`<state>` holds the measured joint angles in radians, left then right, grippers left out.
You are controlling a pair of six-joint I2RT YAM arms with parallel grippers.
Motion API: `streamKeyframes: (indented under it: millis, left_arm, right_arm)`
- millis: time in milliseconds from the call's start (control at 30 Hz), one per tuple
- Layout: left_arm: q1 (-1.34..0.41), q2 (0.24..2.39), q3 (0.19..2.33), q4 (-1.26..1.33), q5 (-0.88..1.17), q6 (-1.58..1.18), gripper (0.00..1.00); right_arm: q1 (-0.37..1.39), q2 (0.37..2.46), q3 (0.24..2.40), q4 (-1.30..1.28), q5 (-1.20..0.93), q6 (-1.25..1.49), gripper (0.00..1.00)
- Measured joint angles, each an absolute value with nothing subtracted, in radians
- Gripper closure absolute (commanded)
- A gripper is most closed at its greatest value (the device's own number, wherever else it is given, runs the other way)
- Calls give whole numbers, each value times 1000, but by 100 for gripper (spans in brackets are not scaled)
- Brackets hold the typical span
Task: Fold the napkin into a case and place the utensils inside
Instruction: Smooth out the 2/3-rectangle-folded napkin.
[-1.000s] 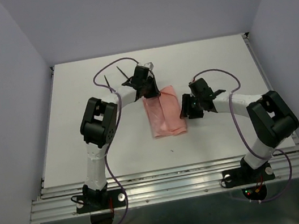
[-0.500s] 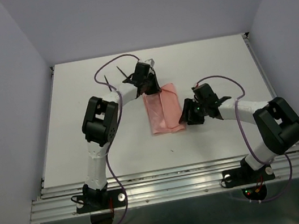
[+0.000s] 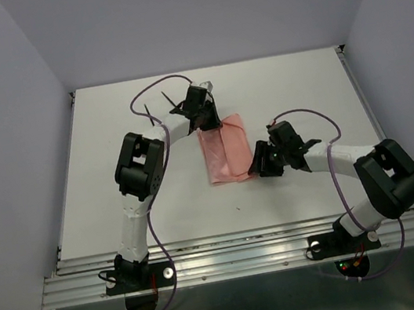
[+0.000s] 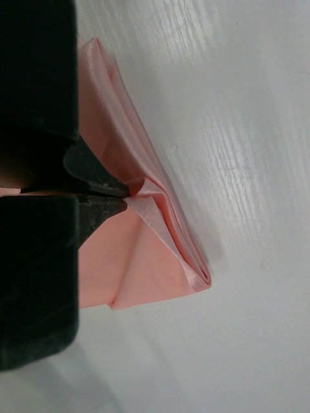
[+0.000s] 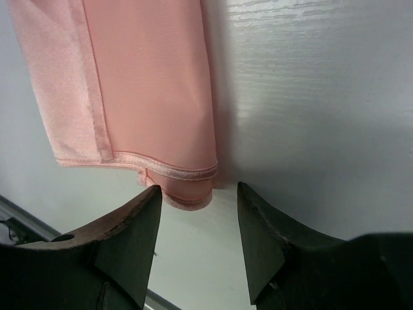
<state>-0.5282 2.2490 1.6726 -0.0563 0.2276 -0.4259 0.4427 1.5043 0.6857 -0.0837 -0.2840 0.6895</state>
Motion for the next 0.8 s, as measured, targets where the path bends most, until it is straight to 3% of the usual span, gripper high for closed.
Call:
streamKeyframes:
  millis: [133, 267, 800]
  left_arm:
    - [-528, 2249, 1673, -59, 227, -426, 100]
    - [-528, 2249, 1673, -59, 228, -426, 100]
    - [-528, 2257, 1673, -57, 234, -426, 100]
  right_arm:
    - [532, 1406, 673, -102, -183, 703, 54]
    - [619, 1339, 719, -91, -106, 698, 71]
    - [743, 1772, 974, -6, -76, 659, 76]
